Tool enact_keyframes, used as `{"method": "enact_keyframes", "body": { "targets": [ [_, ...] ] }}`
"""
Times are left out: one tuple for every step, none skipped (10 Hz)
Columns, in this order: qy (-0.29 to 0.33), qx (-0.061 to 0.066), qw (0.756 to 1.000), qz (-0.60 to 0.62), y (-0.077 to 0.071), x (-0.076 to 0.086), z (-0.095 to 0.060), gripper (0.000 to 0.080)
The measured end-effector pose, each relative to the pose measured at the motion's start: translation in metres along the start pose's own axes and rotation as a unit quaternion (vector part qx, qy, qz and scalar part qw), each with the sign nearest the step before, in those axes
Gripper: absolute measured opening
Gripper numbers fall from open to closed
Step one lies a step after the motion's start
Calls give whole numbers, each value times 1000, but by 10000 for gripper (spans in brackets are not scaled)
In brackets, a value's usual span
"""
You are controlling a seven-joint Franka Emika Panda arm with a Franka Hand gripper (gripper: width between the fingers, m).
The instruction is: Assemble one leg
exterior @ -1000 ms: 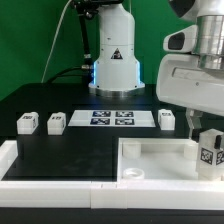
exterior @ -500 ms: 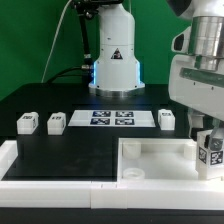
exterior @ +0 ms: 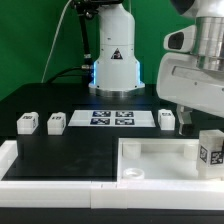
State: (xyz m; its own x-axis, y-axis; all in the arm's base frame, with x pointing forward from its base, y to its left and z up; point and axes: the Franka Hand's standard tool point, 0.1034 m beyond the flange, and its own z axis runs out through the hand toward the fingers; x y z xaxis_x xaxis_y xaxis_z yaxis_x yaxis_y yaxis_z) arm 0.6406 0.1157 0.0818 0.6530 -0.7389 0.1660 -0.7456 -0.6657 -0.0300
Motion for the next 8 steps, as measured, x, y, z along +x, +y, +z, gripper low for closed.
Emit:
{"method": "enact_keyframes", "body": {
  "targets": [
    [-1, 1, 998, -59, 0, -2, -1, 647],
    [-1, 2, 995, -95, -1, -3, -2, 647],
    [3, 6, 990, -139, -4, -4, -3, 647],
    [10, 12, 989, -148, -8, -8, -2, 648],
    [9, 11, 989, -146, -7, -7, -2, 648],
    [9, 11, 989, -146, -7, -7, -2, 648],
    [9, 11, 989, -146, -7, -7, -1, 648],
    [9, 11, 989, -146, -6, -7, -1, 648]
  ]
}}
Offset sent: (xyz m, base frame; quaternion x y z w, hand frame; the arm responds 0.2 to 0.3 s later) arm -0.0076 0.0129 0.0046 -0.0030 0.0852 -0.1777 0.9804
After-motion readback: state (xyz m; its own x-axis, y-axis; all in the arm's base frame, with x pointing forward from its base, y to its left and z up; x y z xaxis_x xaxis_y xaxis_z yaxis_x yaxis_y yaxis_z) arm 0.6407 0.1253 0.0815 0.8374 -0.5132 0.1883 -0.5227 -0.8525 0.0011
